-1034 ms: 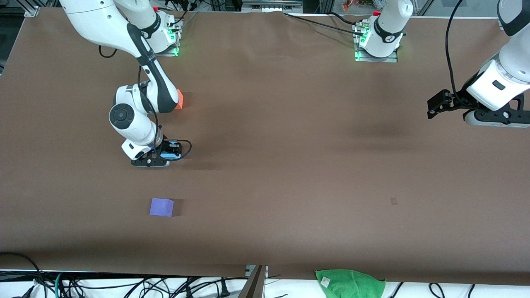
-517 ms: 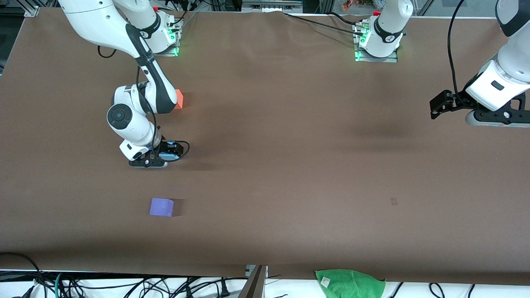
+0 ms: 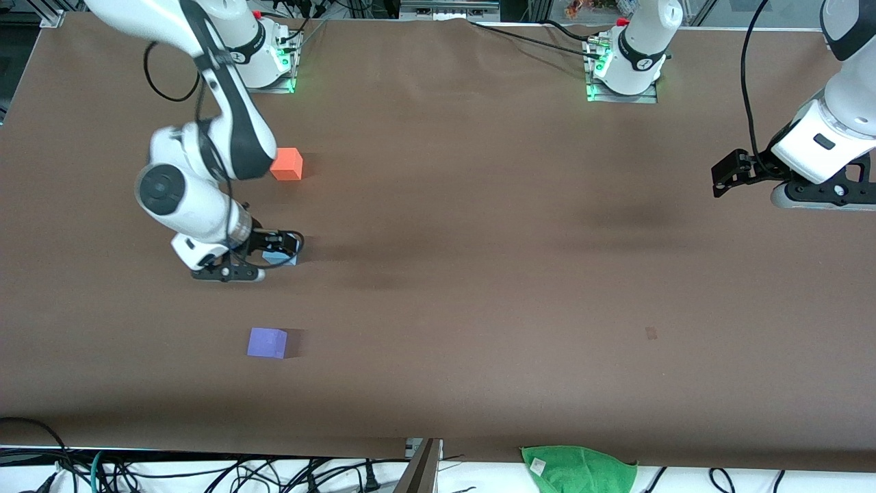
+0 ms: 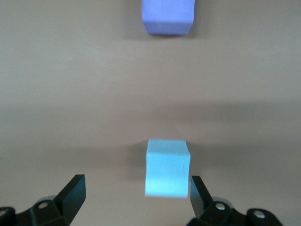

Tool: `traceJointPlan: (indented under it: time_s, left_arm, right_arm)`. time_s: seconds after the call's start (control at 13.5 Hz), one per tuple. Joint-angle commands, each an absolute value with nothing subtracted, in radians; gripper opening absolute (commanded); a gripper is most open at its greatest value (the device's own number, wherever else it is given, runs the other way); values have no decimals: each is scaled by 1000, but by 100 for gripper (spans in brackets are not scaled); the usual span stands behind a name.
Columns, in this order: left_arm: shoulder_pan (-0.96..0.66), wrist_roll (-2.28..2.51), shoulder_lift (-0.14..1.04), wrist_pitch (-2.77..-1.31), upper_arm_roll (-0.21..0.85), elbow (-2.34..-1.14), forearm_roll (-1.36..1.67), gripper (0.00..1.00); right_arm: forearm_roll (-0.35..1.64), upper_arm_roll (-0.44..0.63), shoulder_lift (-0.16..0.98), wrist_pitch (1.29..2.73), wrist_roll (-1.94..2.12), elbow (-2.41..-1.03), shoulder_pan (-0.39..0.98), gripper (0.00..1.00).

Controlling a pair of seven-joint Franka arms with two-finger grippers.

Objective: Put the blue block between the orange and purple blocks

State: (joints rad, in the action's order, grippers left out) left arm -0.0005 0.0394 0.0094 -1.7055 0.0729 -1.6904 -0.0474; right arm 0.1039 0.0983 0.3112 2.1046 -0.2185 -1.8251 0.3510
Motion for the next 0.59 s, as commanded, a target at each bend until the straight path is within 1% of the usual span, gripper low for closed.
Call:
traceJointPlan:
  time_s: [0.0, 0.15, 0.3, 0.52]
  left_arm:
    - [3, 29, 0, -1692, 77, -1689, -63, 100]
    - [3, 29, 0, -1692, 77, -1689, -63, 100]
    - [2, 29, 0, -1692, 77, -1689, -63, 100]
    - [3, 29, -2, -1692, 78, -1689, -63, 100]
  right_arm:
    - [101, 106, 192, 1926, -235, -1761, 351, 99]
    - [101, 132, 109, 1898, -223, -1763, 351, 99]
    - [101, 188, 49, 1829, -181, -1761, 350, 99]
    - [91, 207, 2, 1729, -186, -1759, 351, 99]
